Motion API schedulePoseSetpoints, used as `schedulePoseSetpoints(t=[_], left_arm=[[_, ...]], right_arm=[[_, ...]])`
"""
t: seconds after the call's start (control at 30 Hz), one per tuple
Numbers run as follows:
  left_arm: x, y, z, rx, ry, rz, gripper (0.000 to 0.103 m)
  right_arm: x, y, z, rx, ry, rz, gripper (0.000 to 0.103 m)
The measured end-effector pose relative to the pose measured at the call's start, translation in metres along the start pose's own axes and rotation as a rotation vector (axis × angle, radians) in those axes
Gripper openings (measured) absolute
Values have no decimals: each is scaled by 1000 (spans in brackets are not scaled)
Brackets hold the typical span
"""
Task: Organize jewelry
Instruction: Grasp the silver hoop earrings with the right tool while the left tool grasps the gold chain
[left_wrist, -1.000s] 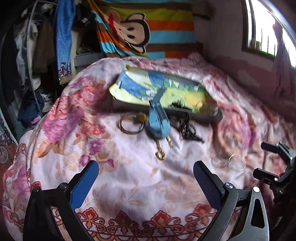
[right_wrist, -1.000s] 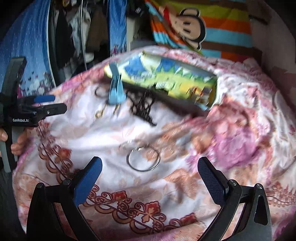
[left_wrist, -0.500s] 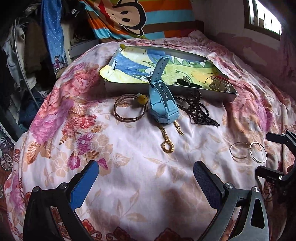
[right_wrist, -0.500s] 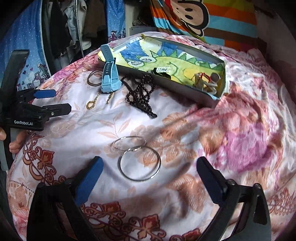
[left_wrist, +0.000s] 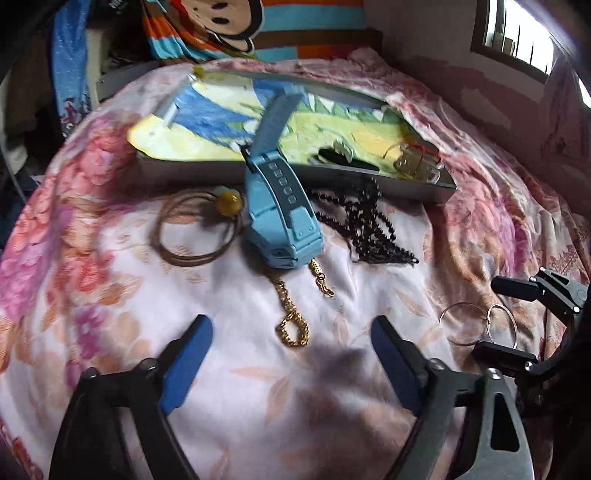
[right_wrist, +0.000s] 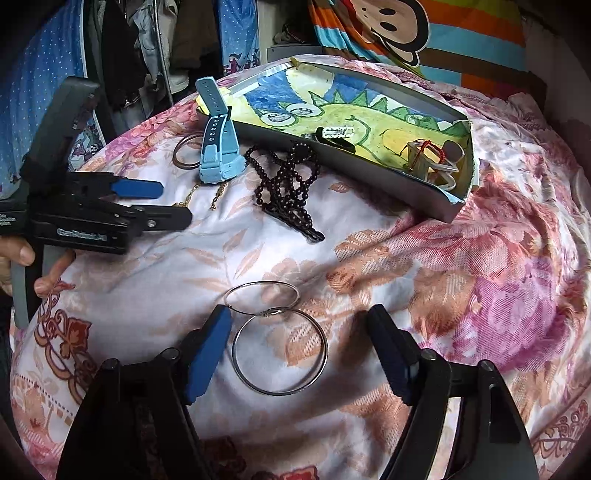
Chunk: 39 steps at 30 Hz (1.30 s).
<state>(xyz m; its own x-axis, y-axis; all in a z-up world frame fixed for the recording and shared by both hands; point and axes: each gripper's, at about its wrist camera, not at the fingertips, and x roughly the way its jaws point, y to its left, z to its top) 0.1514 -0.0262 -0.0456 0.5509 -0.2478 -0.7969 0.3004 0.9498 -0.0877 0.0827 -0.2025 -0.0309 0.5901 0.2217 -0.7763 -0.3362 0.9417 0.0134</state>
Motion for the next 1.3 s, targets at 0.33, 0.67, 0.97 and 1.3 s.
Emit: schedulePoseSetpoints(t=[0.33, 0.67, 0.97, 1.3], left_arm=[[15, -6, 5, 62, 11, 104, 42], [3, -17, -4, 49, 54, 57, 13], [-16, -1, -20, -141, 86, -88, 5], [-53, -4, -46, -190, 46, -150, 5]], right_arm=[[3, 8, 0, -32, 4, -10, 47], [-3, 6, -2, -20, -15, -14, 40], [-20, 4, -4, 19, -63, 26, 40], [-34, 11, -7, 10, -113, 61, 40]])
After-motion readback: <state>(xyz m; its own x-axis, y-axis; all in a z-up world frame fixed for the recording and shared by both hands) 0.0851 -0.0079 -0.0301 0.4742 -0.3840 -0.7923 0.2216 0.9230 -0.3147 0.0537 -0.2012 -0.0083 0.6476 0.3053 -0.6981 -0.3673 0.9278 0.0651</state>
